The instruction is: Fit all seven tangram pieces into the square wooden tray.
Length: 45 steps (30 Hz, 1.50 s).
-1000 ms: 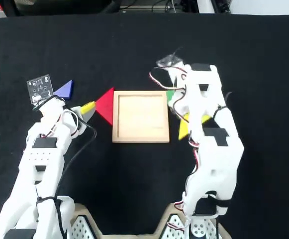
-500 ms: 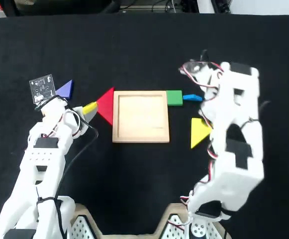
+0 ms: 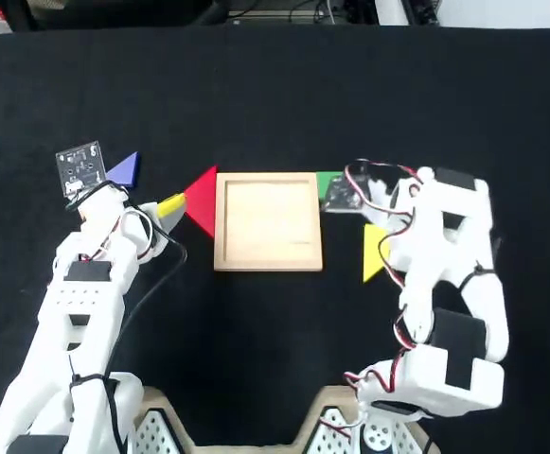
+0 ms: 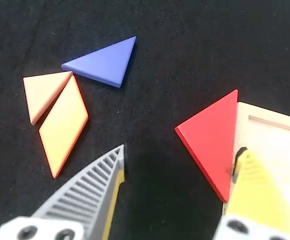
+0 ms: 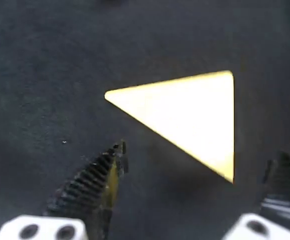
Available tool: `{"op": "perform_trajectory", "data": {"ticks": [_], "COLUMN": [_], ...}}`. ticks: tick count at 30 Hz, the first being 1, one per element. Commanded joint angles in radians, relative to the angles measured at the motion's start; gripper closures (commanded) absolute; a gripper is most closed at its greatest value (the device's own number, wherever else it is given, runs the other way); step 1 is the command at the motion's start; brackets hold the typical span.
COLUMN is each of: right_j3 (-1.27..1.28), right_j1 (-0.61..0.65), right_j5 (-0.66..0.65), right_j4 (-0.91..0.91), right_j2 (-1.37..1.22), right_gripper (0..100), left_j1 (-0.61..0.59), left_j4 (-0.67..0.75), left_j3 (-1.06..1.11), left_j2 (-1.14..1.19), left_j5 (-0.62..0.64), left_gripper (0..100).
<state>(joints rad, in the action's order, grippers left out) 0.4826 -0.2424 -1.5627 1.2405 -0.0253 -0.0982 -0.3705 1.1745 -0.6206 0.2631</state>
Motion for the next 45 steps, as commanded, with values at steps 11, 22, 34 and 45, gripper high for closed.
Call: {"op": "perform_trajectory", "data": {"ticks": [11, 22, 34, 45], "right_j3": [-0.297, -0.363, -0.367, -0.492], "right_j1": [-0.011, 0.112, 0.132, 0.132], "right_j5": [-0.084, 0.342, 0.377, 0.091], "right_j4": [-0.015, -0.103, -0.100, -0.098], "right_j2": [-0.318, -0.358, -0.309, -0.398], "right_gripper": [60.9, 61.3, 61.2, 60.9], "left_j1": [0.012, 0.044, 0.042, 0.042], "left_j4": [0.021, 0.089, 0.086, 0.089], "left_j3": [-0.005, 0.033, 0.035, 0.031], "left_j2": [-0.017, -0.023, -0.026, -0.026], "left_j5": [-0.032, -0.038, -0.038, -0.038], "left_gripper": [66, 66, 66, 66]}}
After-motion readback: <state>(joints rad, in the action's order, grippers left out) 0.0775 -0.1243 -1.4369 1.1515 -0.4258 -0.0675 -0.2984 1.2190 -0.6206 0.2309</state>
